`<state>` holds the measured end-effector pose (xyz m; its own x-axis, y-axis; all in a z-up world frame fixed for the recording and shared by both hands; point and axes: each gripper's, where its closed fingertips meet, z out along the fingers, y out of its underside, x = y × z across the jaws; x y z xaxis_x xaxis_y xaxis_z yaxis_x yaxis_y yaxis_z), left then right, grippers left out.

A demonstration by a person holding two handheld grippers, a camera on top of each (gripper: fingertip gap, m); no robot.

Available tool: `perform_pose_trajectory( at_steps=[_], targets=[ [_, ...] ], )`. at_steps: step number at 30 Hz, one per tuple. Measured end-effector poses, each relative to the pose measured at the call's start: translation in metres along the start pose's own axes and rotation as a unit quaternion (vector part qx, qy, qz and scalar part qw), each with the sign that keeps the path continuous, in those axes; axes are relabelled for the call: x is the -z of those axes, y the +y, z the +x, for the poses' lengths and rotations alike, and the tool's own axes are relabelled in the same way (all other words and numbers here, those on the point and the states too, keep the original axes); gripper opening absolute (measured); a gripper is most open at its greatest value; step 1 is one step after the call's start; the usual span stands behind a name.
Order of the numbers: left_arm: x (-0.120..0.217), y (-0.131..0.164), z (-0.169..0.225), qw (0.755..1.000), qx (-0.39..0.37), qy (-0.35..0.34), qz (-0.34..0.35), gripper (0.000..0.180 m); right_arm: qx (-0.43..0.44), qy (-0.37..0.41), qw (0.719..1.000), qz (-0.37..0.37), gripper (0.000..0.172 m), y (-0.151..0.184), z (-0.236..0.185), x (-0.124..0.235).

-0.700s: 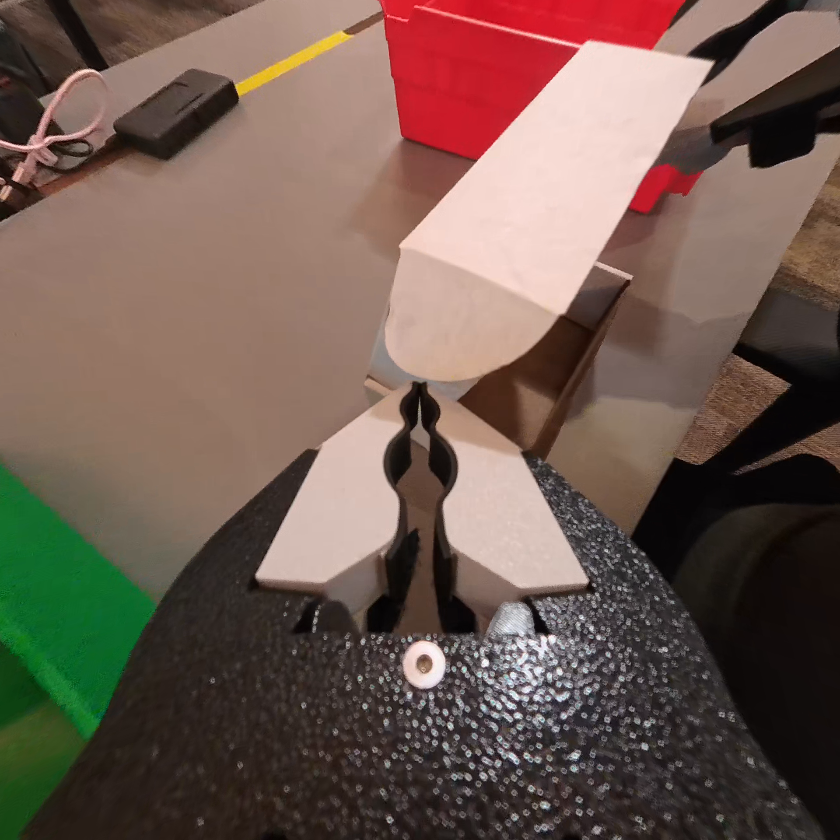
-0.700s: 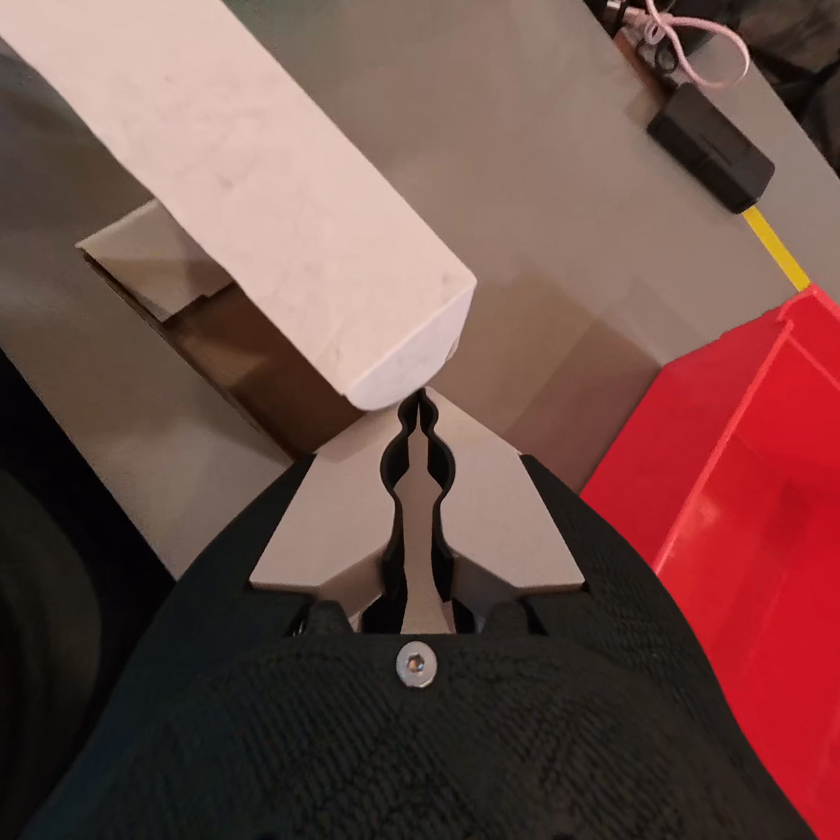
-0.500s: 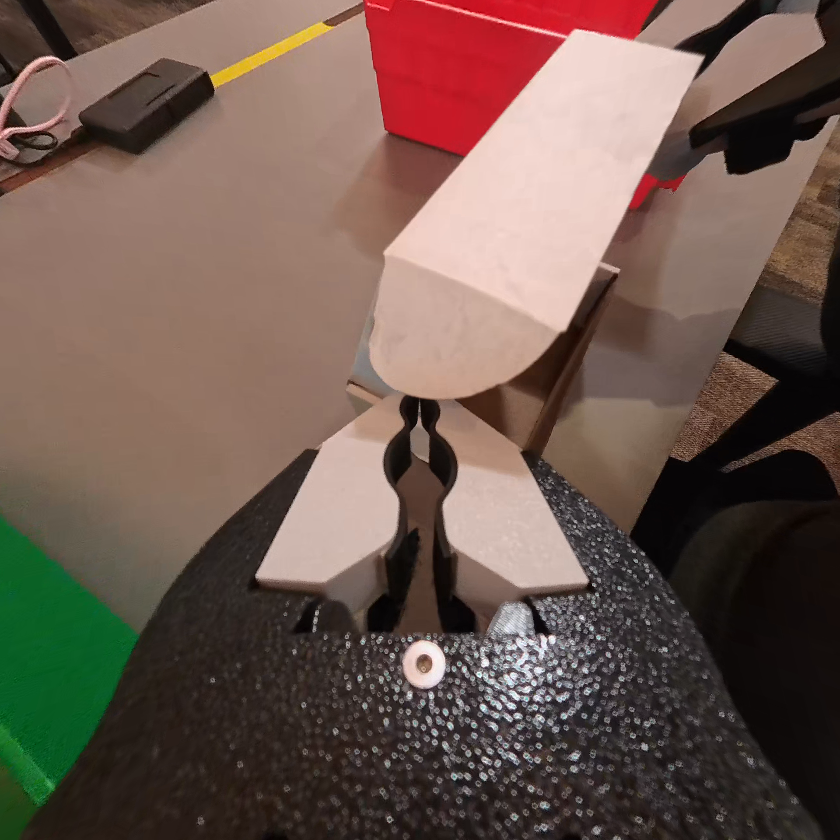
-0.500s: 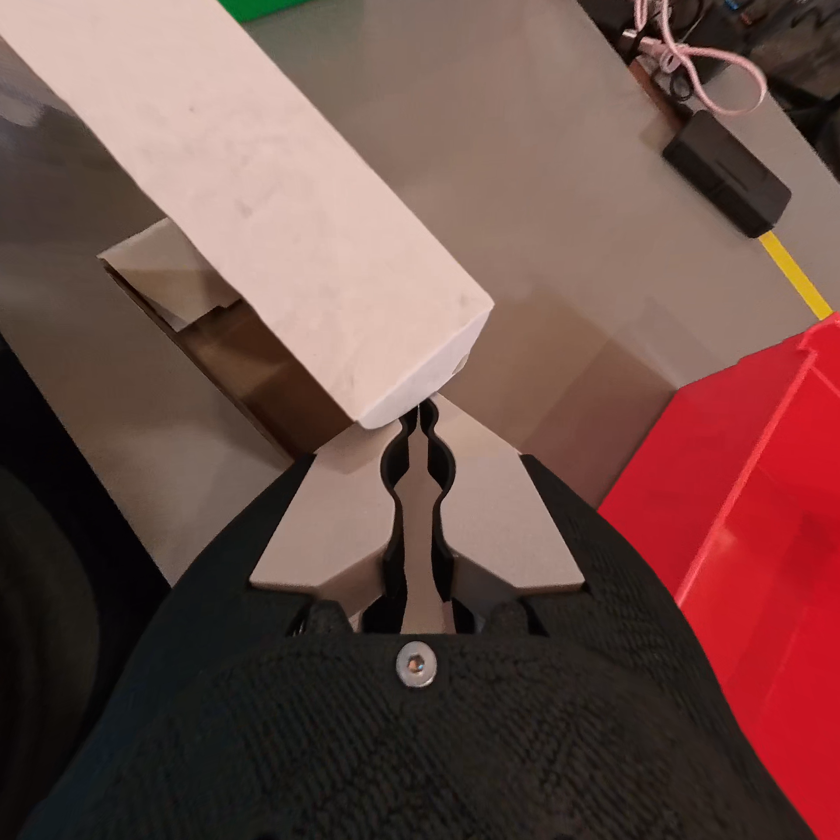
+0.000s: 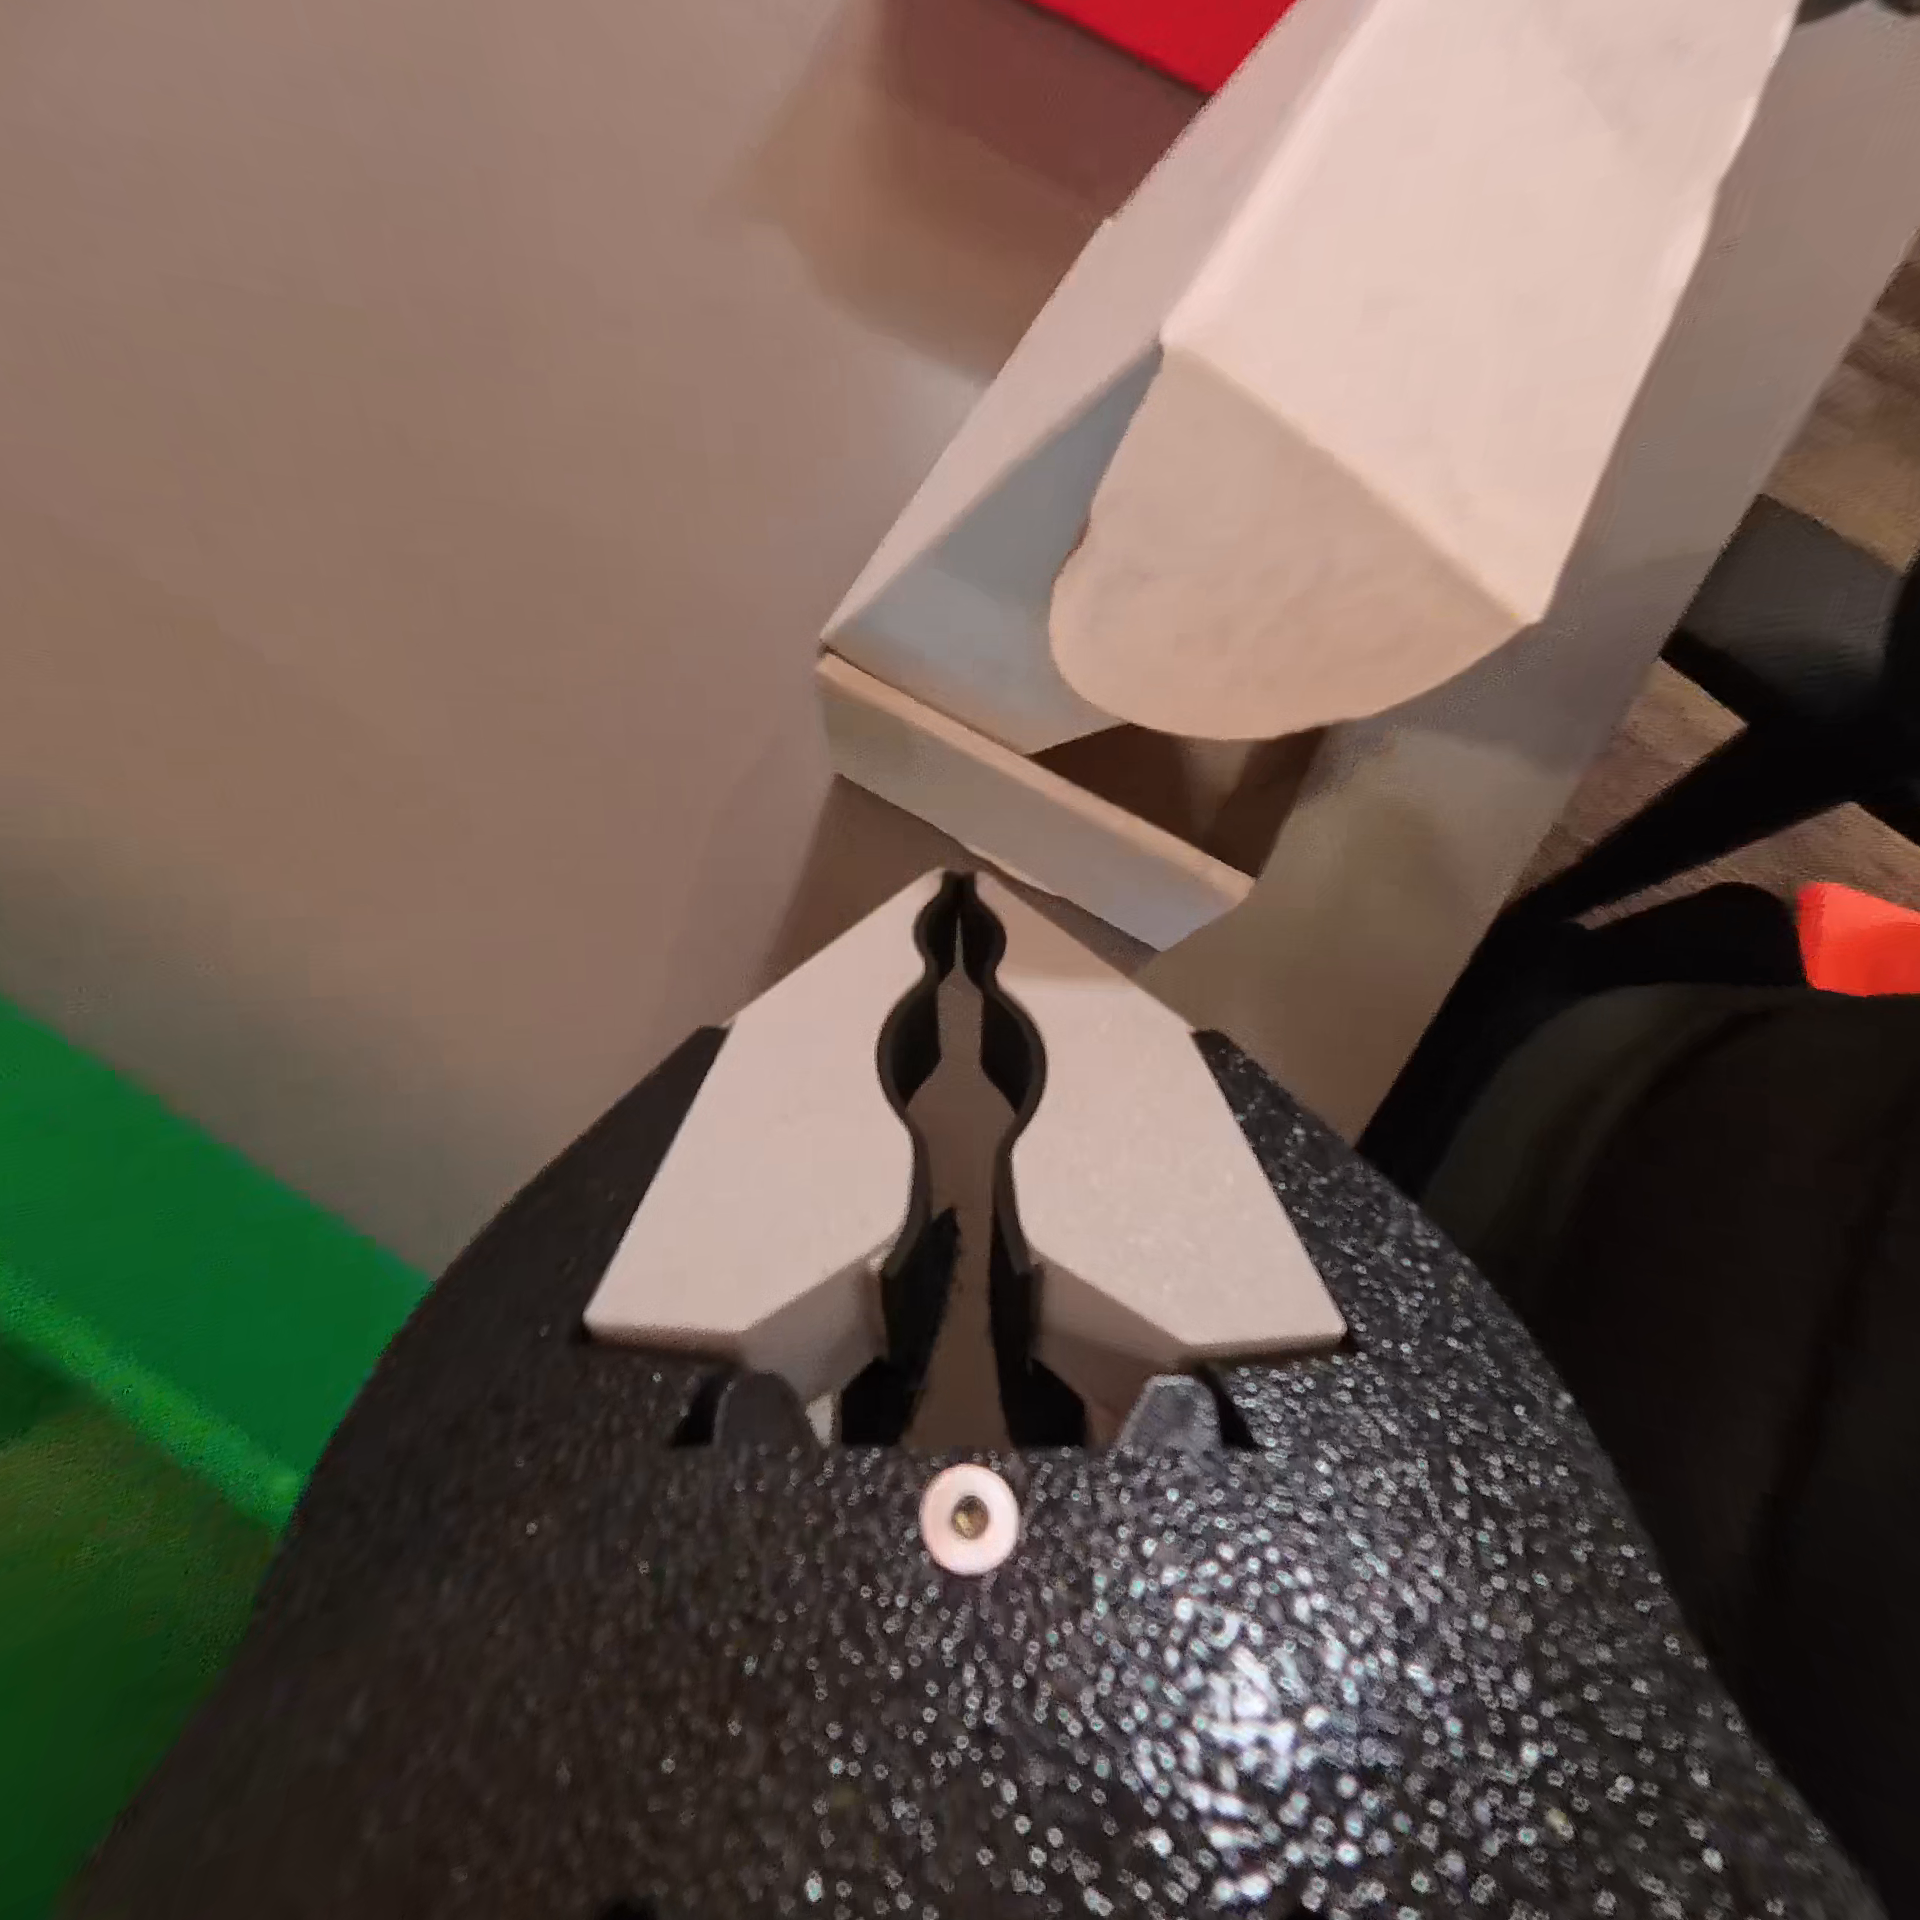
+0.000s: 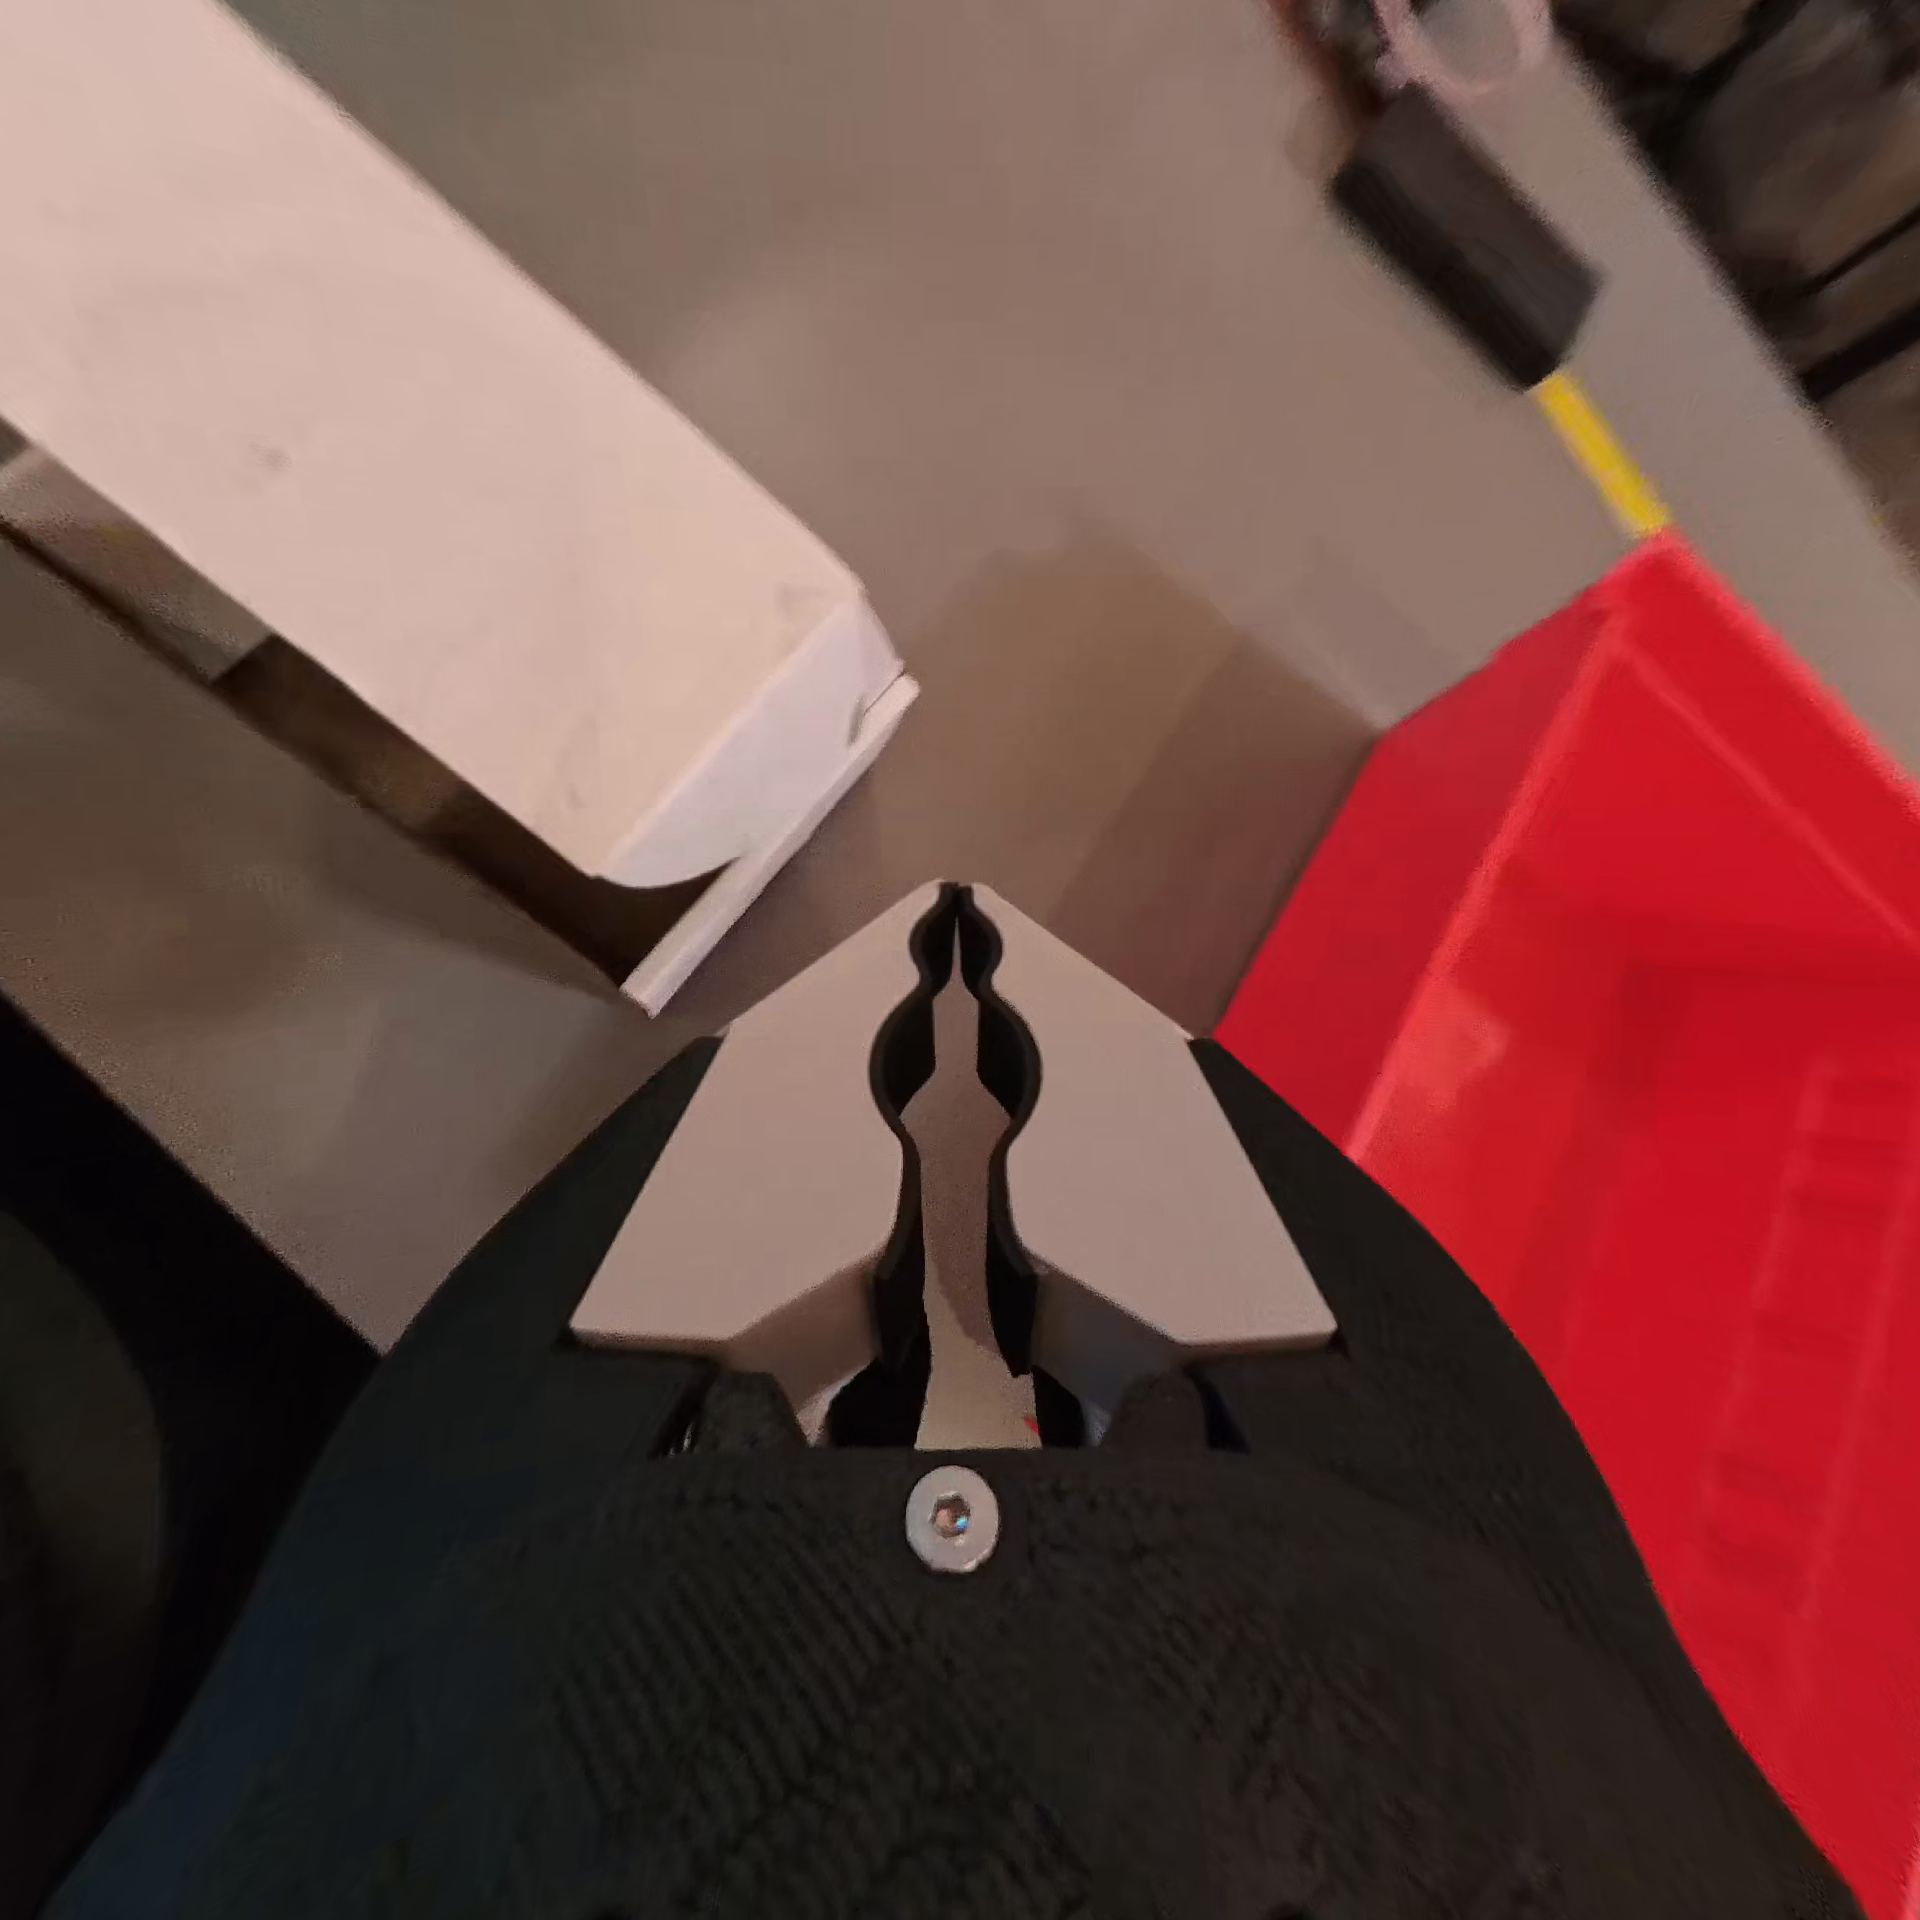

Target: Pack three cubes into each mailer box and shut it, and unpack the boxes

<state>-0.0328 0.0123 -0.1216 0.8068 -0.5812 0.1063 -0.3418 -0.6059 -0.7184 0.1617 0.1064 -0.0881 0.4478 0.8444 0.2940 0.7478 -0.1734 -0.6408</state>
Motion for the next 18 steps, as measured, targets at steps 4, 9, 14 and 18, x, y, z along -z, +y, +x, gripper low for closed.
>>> perform_pose_trajectory(
  at_steps=[4, 9, 14, 18],
  targets=[
    [0.027, -0.043, -0.021, 0.988, -0.030, -0.087, 0.125, 0.000, 0.005, 0.076, 0.987, 0.142, 0.000, -0.044, 0.025, 0.029],
    [0.061, -0.097, -0.002, 0.930, -0.133, -0.153, 0.307, 0.000, 0.054, 0.046, 0.953, 0.294, 0.000, -0.090, 0.002, 0.043],
    [0.046, -0.097, 0.018, 0.940, -0.130, -0.108, 0.298, 0.000, 0.048, -0.021, 0.961, 0.272, 0.000, -0.089, -0.019, 0.019],
    [0.027, -0.089, 0.023, 0.954, -0.113, -0.065, 0.269, 0.000, 0.050, -0.044, 0.968, 0.243, 0.000, -0.082, -0.025, 0.013]
  ],
)
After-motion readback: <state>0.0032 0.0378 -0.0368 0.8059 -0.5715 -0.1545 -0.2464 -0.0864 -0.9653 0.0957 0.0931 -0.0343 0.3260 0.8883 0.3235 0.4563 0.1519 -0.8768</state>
